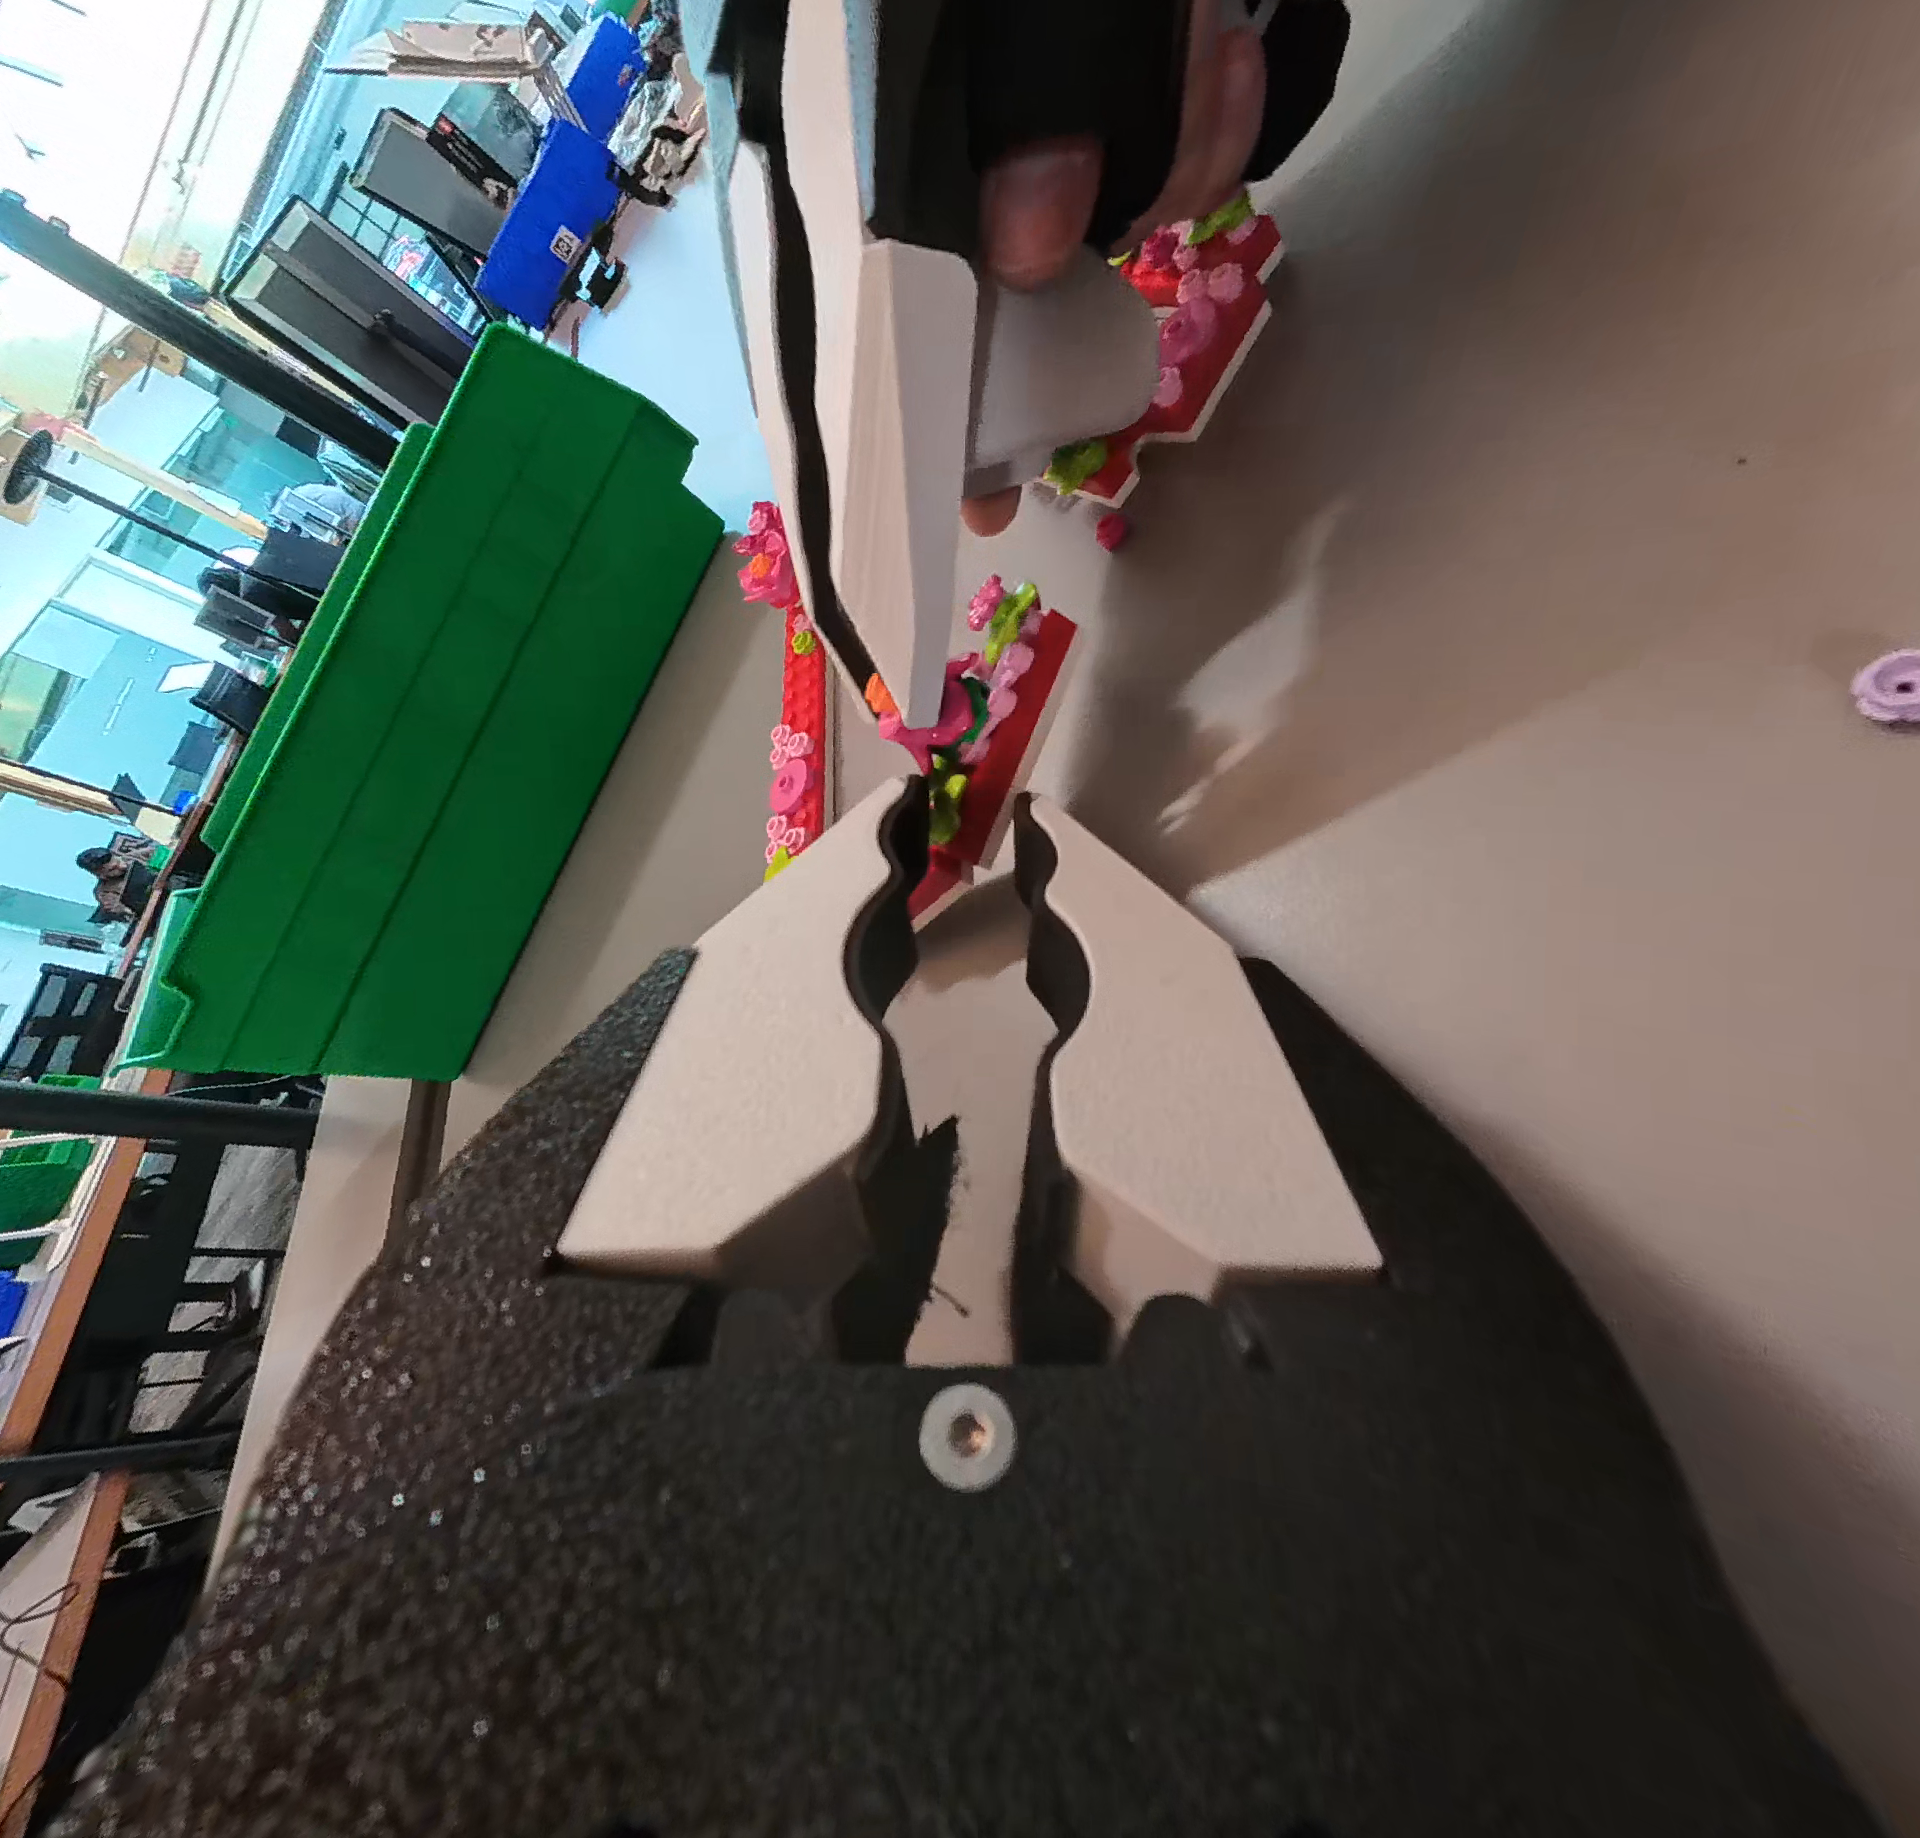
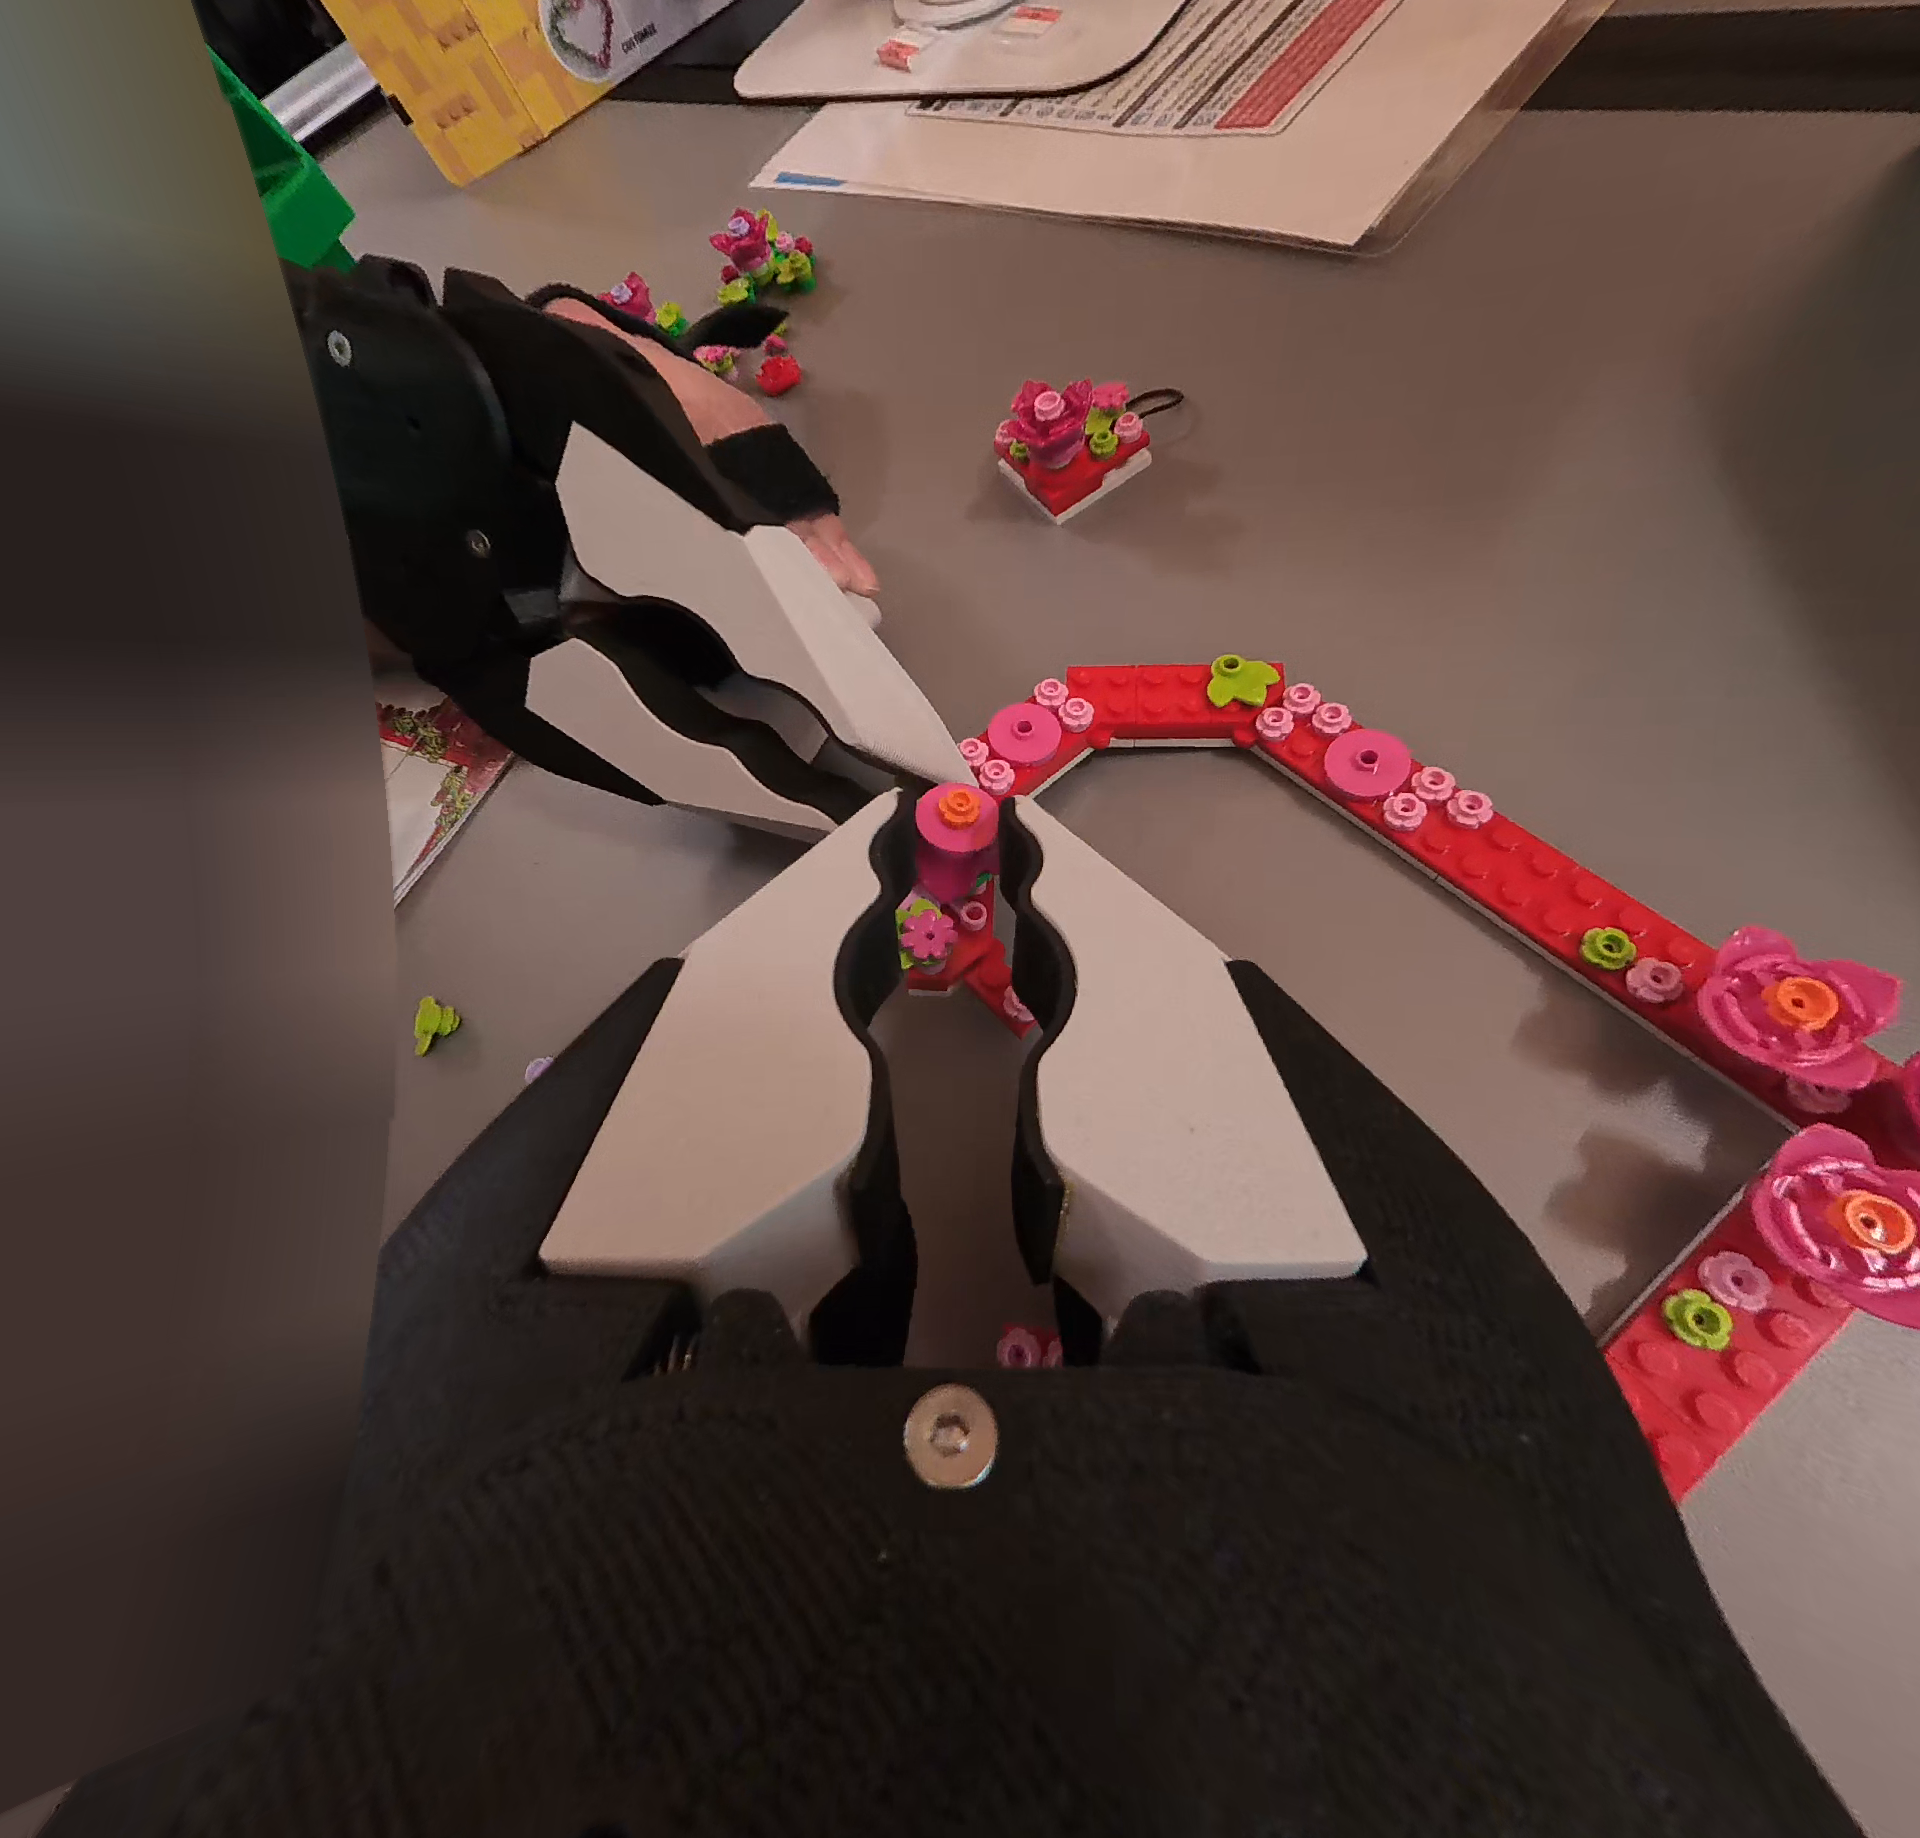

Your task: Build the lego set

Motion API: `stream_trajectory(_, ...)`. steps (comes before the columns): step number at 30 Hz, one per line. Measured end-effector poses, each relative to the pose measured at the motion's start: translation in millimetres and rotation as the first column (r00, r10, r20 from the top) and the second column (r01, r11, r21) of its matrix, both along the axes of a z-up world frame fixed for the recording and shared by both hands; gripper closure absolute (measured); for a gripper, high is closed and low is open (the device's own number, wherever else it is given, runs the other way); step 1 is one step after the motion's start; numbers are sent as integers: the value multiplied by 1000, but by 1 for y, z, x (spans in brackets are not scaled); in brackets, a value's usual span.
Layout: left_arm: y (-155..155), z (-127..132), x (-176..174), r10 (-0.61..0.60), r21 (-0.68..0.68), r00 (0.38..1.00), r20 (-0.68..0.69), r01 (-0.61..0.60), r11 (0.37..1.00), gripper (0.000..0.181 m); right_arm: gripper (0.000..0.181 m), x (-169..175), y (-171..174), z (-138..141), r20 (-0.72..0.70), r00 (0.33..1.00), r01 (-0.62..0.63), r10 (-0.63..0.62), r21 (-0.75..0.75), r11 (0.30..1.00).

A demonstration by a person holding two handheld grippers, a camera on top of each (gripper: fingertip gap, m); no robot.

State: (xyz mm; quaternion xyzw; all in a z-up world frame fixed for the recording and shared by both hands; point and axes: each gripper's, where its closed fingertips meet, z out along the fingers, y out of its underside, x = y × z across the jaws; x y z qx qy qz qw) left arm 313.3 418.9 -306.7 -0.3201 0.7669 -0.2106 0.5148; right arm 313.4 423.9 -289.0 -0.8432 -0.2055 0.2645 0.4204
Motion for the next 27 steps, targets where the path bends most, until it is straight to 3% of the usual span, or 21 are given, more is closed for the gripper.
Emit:
stream_trajectory(19,-5,-12,0,-12,186,995,-97,30,982,167,166,2,-9,-14,164,982,-95,93,5,995)
stream_trajectory(27,-5,-12,0,-16,193,995,-98,35,980,168,166,2,-10,-14,188,971,-151,144,25,988)
